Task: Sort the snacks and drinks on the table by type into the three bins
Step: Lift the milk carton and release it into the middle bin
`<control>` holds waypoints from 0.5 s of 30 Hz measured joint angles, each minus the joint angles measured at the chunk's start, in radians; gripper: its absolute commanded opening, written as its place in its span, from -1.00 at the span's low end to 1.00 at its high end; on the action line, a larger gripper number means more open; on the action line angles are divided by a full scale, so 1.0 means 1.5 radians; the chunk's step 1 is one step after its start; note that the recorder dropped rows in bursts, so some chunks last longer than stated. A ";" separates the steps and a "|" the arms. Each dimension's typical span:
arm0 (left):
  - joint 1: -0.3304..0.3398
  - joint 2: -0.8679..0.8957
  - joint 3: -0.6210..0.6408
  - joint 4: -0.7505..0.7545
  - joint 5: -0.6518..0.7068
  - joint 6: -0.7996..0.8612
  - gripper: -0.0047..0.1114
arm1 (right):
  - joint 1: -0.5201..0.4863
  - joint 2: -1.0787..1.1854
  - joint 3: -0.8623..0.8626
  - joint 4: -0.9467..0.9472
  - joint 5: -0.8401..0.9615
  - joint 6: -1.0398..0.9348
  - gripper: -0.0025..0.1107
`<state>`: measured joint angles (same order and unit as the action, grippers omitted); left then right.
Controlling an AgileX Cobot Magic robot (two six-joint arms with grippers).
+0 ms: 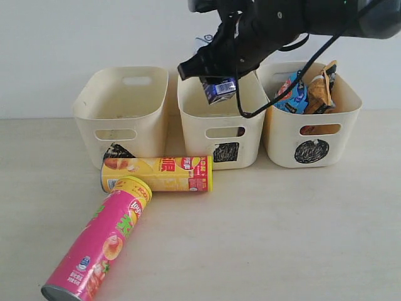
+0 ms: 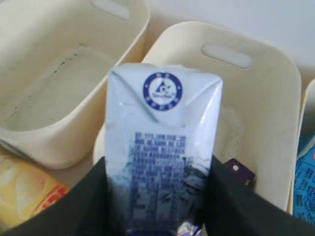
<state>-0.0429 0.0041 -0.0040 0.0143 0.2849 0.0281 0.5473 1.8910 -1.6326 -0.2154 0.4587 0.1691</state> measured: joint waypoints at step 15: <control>0.000 0.000 0.000 0.000 0.000 0.000 -0.85 | -0.035 0.182 -0.086 0.009 -0.157 0.052 -0.14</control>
<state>-0.0429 0.0041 -0.0040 0.0143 0.2849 0.0281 0.4945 2.1643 -1.7622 -0.2013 0.2239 0.2466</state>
